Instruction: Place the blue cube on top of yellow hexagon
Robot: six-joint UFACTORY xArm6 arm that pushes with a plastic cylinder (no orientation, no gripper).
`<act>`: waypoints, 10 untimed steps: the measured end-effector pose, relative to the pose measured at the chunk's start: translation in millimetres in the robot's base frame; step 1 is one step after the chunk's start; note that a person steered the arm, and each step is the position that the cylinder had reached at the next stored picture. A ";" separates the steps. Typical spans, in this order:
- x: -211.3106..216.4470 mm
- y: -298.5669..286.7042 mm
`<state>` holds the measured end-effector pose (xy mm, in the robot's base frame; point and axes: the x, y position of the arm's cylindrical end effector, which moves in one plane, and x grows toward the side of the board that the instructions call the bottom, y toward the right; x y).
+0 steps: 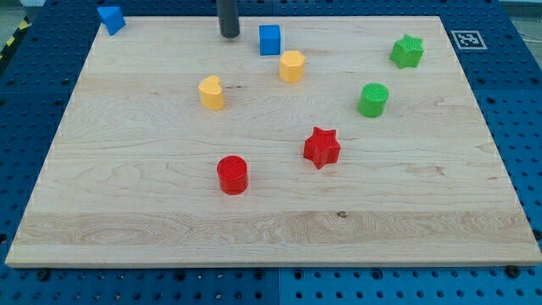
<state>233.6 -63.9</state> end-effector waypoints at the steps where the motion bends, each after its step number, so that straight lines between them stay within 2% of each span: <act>1: 0.1 18.1; 4: 0.1 59.5; 6: 0.1 60.1; 10: 0.0 133.1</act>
